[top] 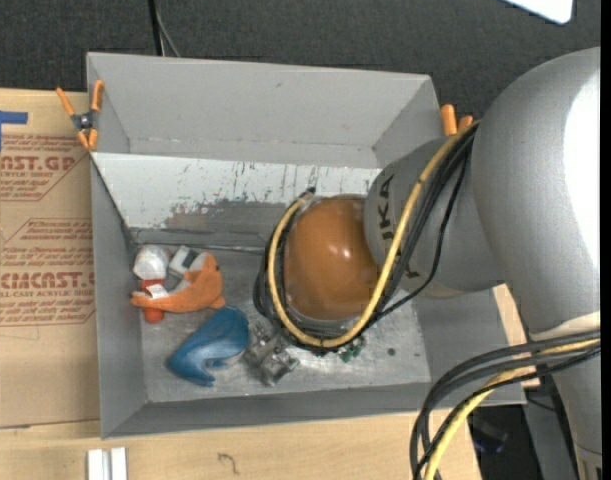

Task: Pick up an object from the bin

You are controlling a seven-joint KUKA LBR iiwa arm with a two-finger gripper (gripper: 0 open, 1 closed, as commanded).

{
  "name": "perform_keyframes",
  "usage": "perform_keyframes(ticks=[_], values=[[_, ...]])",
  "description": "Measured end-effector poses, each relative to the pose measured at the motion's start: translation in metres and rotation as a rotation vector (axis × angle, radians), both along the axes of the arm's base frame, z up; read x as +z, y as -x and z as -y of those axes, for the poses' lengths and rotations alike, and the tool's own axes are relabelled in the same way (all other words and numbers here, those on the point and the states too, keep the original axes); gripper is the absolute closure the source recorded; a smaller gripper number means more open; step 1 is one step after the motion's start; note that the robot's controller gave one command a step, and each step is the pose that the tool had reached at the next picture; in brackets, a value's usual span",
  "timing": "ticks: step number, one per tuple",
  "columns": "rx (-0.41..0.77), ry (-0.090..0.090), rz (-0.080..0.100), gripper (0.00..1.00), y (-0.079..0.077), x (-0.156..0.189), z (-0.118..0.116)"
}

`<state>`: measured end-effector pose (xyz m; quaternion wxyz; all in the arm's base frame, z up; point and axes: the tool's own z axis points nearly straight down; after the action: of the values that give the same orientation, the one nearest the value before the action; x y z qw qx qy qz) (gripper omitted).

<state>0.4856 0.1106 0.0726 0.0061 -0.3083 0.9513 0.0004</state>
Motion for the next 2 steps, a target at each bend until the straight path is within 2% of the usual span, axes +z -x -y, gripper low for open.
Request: perform_keyframes(ticks=[2], values=[[0.001,0.000,0.000,1.00,0.0000,0.0000,0.0000]])
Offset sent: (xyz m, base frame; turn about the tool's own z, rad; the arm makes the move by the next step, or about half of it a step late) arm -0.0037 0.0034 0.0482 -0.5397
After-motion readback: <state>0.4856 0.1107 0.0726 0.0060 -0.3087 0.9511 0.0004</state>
